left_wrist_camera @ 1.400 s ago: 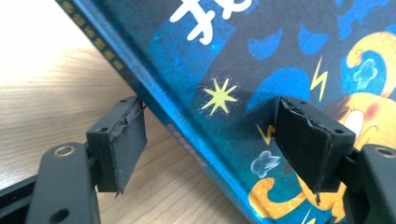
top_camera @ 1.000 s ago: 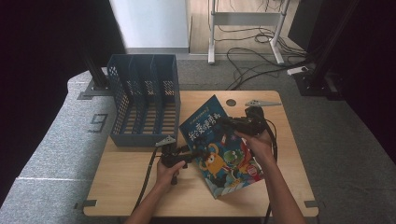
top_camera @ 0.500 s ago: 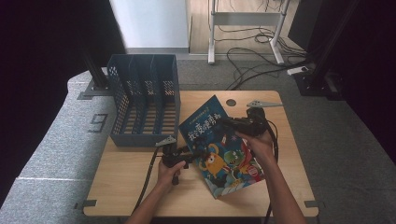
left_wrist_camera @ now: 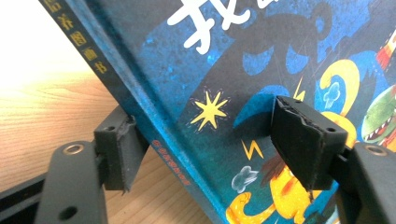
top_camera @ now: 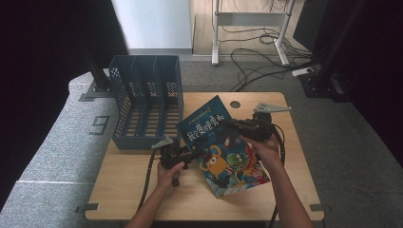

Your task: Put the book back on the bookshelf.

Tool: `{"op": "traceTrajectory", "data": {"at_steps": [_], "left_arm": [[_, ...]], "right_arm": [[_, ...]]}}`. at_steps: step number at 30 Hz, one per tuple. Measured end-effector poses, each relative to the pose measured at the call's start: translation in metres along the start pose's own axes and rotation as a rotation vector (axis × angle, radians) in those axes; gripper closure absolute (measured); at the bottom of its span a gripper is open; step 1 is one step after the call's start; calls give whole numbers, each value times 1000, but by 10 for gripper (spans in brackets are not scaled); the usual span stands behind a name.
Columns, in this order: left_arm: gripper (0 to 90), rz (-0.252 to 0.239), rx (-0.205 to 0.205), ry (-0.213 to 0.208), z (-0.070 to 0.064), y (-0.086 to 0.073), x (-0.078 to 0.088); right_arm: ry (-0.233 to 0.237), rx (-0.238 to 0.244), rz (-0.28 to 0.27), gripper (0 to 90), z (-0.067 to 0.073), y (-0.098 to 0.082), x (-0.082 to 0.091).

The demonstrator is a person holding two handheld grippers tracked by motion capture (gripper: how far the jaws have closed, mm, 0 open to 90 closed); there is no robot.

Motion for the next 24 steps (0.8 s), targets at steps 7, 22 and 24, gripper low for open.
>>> {"op": "traceTrajectory", "data": {"at_steps": [7, 22, 24], "left_arm": [[357, -25, 0, -14, -4, 4, 3], [404, -46, -19, -15, -9, 9, 9], [409, -50, -18, -19, -10, 10, 10]], "right_arm": [[12, 11, -14, 839, -1, 3, 5], [48, 54, -36, 823, -1, 2, 10], [49, 48, -25, 813, -4, -2, 11]]}}
Point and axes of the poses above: each handheld gripper's, and its own axes: x roughly backward along the jaws, y roughly out of its top, z roughly to its left, the point moved 9 cm from there along -x, roughly forward along the jaws
